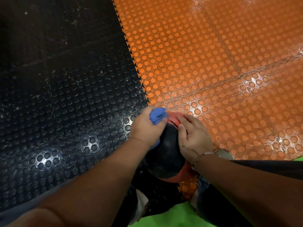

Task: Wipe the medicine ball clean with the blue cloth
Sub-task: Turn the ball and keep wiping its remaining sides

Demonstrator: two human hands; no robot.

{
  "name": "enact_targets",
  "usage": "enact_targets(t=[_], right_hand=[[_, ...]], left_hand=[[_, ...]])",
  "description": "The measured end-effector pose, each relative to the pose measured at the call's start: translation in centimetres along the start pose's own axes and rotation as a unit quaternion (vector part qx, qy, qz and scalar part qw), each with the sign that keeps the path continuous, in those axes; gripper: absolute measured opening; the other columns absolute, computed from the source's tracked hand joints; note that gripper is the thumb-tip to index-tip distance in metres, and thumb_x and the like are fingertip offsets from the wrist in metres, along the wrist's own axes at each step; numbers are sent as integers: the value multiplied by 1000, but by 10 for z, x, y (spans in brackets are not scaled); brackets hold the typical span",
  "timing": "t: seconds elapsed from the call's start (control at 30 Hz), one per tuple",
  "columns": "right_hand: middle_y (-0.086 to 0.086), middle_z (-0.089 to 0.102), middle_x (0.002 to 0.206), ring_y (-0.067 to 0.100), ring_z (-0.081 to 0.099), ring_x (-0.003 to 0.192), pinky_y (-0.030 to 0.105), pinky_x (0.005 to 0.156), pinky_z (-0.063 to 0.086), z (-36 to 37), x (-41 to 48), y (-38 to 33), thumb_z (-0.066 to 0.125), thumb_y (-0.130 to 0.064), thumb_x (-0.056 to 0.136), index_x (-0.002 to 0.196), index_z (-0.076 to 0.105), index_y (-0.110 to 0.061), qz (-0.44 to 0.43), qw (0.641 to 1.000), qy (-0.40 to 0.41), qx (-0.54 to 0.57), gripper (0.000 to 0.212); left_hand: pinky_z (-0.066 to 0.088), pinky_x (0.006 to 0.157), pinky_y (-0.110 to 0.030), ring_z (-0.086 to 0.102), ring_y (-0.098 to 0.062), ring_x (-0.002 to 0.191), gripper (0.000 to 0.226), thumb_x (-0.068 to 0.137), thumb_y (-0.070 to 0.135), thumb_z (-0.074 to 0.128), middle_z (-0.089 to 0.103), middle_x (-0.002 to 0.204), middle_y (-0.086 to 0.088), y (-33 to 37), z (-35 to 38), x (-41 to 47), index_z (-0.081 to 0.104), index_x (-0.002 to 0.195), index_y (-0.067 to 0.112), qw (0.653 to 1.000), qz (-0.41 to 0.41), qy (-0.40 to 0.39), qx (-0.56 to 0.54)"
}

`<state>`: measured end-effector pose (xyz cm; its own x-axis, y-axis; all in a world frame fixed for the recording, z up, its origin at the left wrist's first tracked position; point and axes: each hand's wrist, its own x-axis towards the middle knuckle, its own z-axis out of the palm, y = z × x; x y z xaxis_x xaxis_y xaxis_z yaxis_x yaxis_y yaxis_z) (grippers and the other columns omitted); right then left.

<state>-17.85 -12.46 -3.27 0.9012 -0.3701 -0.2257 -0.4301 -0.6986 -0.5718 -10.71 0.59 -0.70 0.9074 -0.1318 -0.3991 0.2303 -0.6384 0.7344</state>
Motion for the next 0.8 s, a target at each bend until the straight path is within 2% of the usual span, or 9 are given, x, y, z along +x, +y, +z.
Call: enact_targets(t=[0.1, 0.17, 0.27, 0.37, 0.43, 0.5, 0.6, 0.73, 0.8], right_hand=[[-5, 48, 138, 22, 39, 130, 47, 106, 33, -2, -4, 2, 14, -54, 82, 130, 52, -32, -12, 1000, -14, -1, 65], [-8, 47, 138, 21, 38, 131, 46, 107, 32, -3, -3, 2, 11, -55, 82, 131, 51, -34, -22, 999, -29, -11, 66], [-8, 49, 136, 23, 39, 131, 47, 106, 33, 0, 1, -1, 13, -54, 84, 128, 53, -35, -36, 999, -28, -14, 63], [-5, 53, 133, 26, 44, 128, 51, 102, 37, 2, 0, 4, 18, -50, 85, 125, 57, -32, -43, 999, -14, -8, 59], [-3, 55, 132, 26, 45, 126, 52, 100, 38, 2, -1, 7, 20, -48, 84, 125, 59, -29, -42, 999, -6, -4, 59], [-2, 55, 131, 26, 46, 125, 51, 100, 39, 2, -3, 5, 21, -48, 84, 124, 60, -28, -36, 999, 4, 4, 59], [-6, 53, 132, 22, 44, 125, 47, 103, 37, 0, -3, 0, 19, -50, 83, 125, 58, -32, -23, 1000, 5, 3, 60], [-5, 53, 132, 22, 45, 123, 46, 101, 38, -3, 2, 2, 17, -50, 82, 126, 57, -31, -23, 1000, -9, 17, 62], [-7, 51, 134, 20, 43, 125, 44, 103, 37, -2, 5, 1, 15, -52, 81, 128, 54, -34, -26, 999, -19, 2, 63]], left_hand=[[48, 71, -27, 60, -17, 78, 15, 84, 29, 69, 63, 82, 7, -10, 5, 0, 56, 92, 29, 1000, 0, 13, -23], [46, 78, -27, 60, -22, 90, 21, 88, 28, 65, 61, 91, 4, -27, 2, 8, 57, 106, 23, 989, -109, 74, -73], [39, 83, -25, 60, -23, 99, 18, 89, 28, 64, 57, 91, 8, -35, 2, 11, 49, 99, 28, 961, -197, 131, -145], [42, 77, -24, 58, -18, 85, 16, 88, 28, 65, 57, 82, 13, -21, 8, -1, 49, 88, 29, 977, -126, 110, -130], [46, 72, -27, 59, -18, 80, 18, 87, 31, 66, 60, 81, 11, -14, 9, -5, 50, 80, 31, 993, -65, 76, -64], [46, 70, -29, 60, -21, 81, 15, 88, 36, 63, 60, 81, 7, -13, 4, 3, 50, 83, 30, 997, -57, 57, 23], [40, 68, -26, 59, -22, 84, 13, 88, 37, 62, 58, 83, 7, -5, -5, 12, 52, 93, 30, 996, -67, 37, 52], [48, 69, -28, 59, -21, 80, 13, 82, 32, 67, 62, 83, 5, 19, 7, -11, 59, 92, 31, 988, 93, -54, 109], [47, 70, -28, 60, -22, 82, 12, 82, 31, 65, 61, 83, 5, 15, -1, -2, 56, 90, 32, 988, 67, -24, 136]])
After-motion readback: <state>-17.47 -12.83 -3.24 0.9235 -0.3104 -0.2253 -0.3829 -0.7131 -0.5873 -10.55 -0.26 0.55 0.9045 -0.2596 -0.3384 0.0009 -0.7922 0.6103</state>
